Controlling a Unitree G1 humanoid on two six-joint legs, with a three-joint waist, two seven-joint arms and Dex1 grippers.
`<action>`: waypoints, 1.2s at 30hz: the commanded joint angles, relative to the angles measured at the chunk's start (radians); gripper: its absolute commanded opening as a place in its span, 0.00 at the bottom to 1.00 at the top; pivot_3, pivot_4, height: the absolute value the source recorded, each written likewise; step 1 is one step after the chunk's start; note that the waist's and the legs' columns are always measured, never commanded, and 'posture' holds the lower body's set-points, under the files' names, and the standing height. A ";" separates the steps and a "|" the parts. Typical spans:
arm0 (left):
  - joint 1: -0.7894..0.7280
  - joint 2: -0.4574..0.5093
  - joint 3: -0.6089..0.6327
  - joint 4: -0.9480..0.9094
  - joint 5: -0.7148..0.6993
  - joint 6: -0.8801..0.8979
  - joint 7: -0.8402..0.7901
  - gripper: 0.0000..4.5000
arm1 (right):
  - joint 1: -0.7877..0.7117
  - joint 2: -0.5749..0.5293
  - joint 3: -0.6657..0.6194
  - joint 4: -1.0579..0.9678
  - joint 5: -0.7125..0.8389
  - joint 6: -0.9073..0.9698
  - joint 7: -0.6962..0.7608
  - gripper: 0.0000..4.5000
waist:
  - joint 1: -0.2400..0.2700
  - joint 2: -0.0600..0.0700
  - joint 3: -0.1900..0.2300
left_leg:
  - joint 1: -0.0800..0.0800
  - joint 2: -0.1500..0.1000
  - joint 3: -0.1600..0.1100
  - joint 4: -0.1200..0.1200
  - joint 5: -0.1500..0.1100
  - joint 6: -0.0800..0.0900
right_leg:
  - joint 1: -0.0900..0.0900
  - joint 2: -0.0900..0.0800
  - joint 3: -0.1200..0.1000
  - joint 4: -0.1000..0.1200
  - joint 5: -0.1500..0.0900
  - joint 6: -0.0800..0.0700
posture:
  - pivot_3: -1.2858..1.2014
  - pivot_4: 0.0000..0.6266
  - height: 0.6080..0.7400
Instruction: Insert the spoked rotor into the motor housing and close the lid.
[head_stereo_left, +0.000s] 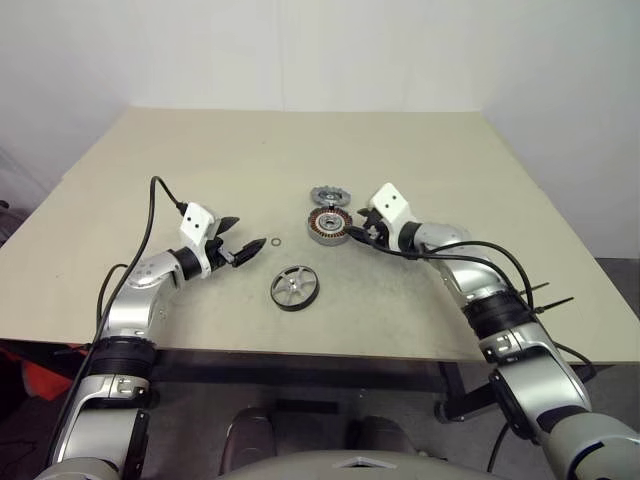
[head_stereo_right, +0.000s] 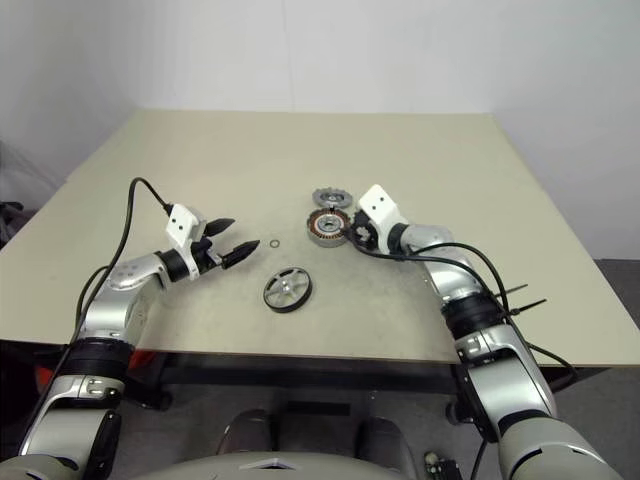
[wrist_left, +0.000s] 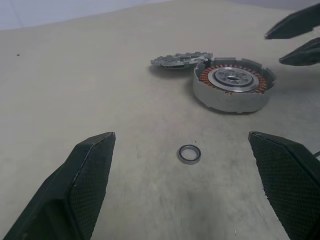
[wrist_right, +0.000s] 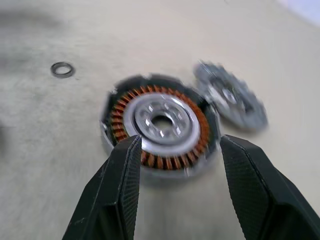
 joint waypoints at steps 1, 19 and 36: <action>-0.016 0.000 0.000 -0.014 0.000 -0.024 -0.001 1.00 | -0.068 -0.021 0.036 0.045 -0.060 -0.135 0.101 0.57 | 0.000 0.000 0.000 | 0.000 0.000 0.000 0.001 0.000 0.000 | 0.000 0.000 0.000 0.000 0.000 0.000 | 0.52 0.00 1.00; 0.043 -0.019 0.009 -0.055 -0.003 -0.035 0.034 1.00 | -0.328 0.031 0.121 0.543 -0.277 -0.511 0.315 0.57 | -0.004 0.000 0.000 | 0.000 0.001 0.000 0.004 -0.003 0.005 | -0.001 0.000 0.000 0.005 0.000 -0.001 | 0.52 0.00 1.00; 0.064 0.001 0.021 -0.088 -0.007 -0.019 0.048 1.00 | -0.389 0.068 0.140 0.740 -0.417 -0.637 0.287 0.04 | -0.004 0.000 0.000 | -0.001 0.002 0.000 0.005 -0.003 0.005 | -0.002 0.000 -0.001 0.007 -0.001 -0.003 | 0.52 0.00 1.00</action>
